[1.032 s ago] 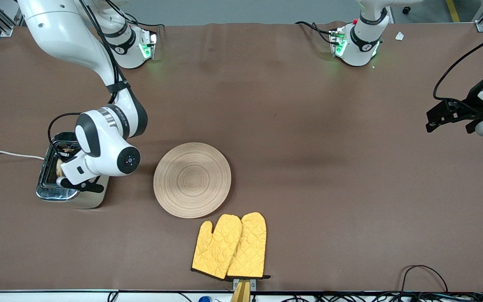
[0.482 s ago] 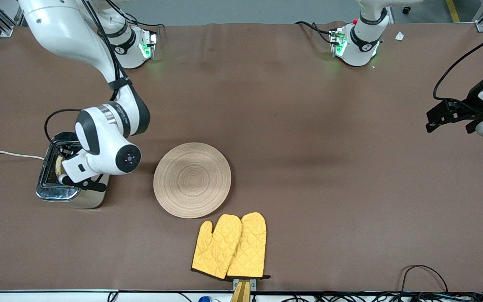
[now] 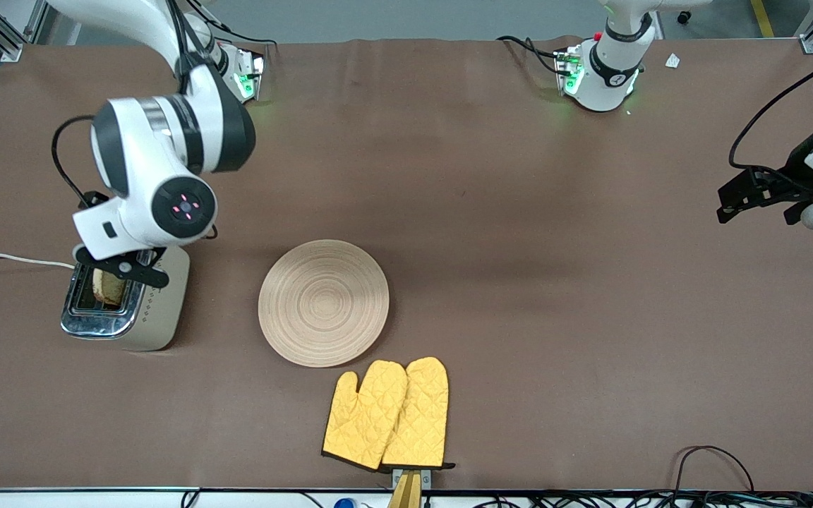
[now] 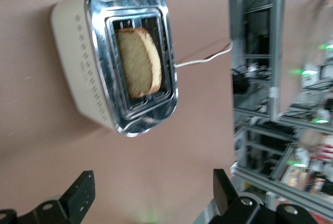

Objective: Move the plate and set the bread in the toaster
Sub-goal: 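Open the right gripper and raise it away from the toaster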

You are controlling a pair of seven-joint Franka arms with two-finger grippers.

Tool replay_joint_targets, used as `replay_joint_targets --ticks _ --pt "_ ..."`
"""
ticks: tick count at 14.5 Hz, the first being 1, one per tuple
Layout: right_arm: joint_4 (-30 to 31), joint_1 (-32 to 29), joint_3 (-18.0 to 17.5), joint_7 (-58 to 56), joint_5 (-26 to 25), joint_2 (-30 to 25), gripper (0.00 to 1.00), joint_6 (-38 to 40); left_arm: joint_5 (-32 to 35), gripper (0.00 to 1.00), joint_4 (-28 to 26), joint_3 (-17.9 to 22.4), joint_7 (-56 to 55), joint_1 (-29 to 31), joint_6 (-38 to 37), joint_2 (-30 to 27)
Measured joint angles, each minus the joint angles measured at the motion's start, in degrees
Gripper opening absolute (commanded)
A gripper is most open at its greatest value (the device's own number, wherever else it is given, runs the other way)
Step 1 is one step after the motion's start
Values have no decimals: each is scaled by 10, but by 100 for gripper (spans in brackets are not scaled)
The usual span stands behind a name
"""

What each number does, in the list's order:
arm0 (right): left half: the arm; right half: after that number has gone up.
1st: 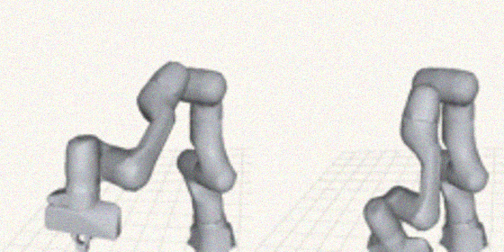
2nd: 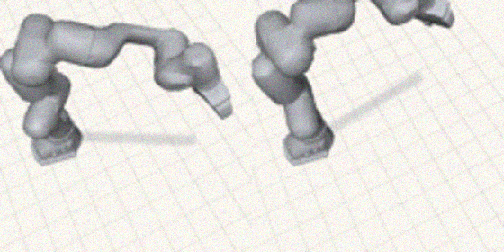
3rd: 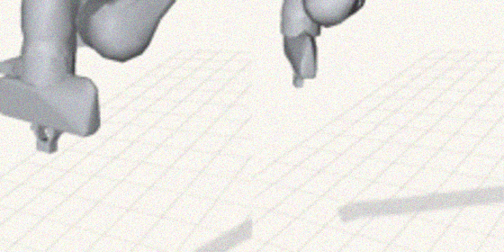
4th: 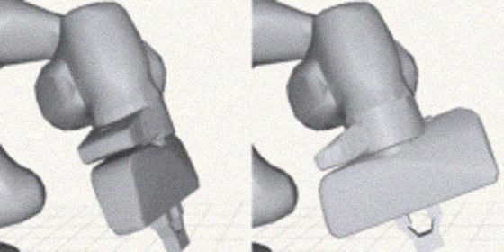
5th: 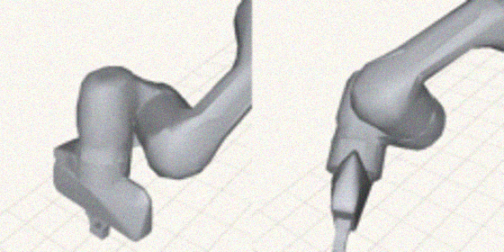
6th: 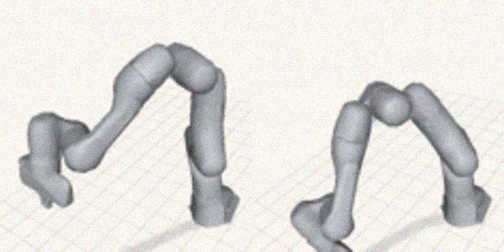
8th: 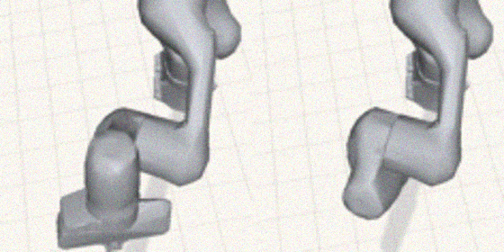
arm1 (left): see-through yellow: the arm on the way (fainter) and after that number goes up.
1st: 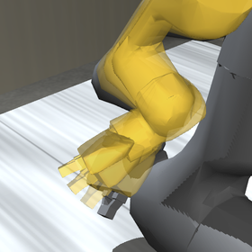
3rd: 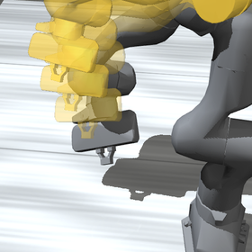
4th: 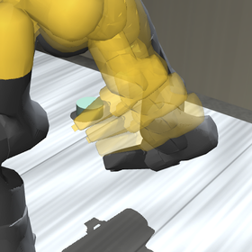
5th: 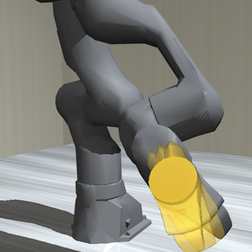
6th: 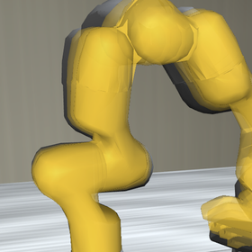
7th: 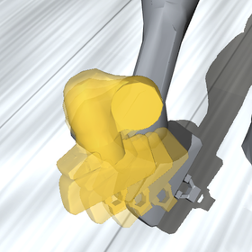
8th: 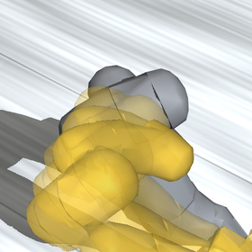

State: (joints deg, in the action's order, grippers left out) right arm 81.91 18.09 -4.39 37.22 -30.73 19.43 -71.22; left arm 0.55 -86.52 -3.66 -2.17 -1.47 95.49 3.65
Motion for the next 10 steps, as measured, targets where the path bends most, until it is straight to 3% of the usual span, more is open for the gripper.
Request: replay_joint_targets --ticks 5,10 --pt "-4 -66 6 -32 85 -76 100 -27 0 100 0 0 0 0 2 0" --pt "-3 -163 10 -204 159 -113 100 -70 0 100 0 0 0 0 9 0"
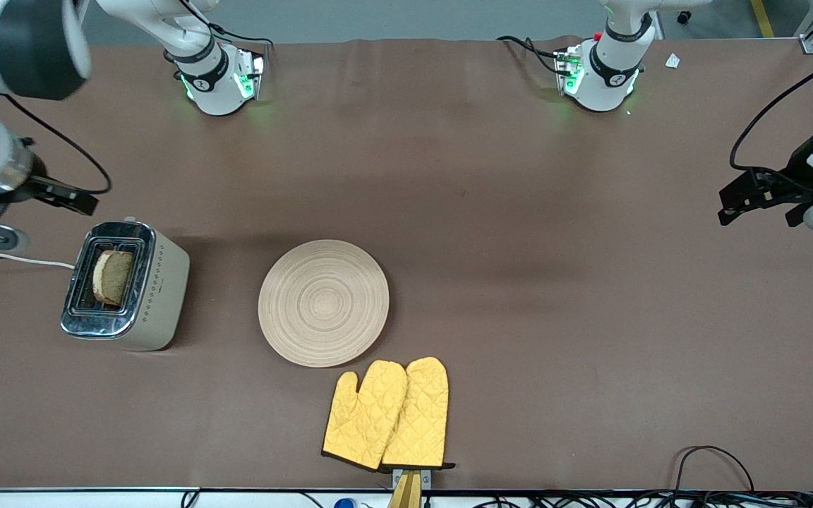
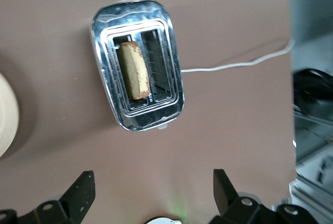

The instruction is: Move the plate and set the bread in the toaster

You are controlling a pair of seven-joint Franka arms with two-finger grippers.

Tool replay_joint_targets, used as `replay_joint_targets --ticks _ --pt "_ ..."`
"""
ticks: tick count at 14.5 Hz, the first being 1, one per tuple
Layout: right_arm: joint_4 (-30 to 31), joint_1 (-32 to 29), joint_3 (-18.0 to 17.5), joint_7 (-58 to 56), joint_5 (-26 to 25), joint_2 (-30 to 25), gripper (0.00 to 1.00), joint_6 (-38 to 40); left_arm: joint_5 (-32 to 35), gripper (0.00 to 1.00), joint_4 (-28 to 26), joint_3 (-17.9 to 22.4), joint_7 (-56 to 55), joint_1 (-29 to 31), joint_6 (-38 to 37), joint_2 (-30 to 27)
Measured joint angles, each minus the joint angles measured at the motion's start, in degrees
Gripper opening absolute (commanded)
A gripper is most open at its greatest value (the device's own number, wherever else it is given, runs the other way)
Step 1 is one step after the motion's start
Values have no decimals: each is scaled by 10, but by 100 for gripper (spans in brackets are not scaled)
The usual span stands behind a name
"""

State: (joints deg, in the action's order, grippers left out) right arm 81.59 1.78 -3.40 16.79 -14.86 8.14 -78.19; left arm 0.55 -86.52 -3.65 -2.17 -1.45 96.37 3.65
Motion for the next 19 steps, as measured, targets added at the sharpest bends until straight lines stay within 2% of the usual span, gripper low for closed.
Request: replay_joint_targets --ticks 4,6,11,19 --pt "0 -97 2 -201 71 -16 100 -51 0 100 0 0 0 0 2 0" --pt "1 -115 3 -245 91 -16 100 -63 0 100 0 0 0 0 2 0" --pt "2 -116 -1 -251 151 -16 100 -71 0 100 0 0 0 0 7 0" --pt "2 -122 1 -251 157 -16 100 -70 0 100 0 0 2 0 12 0"
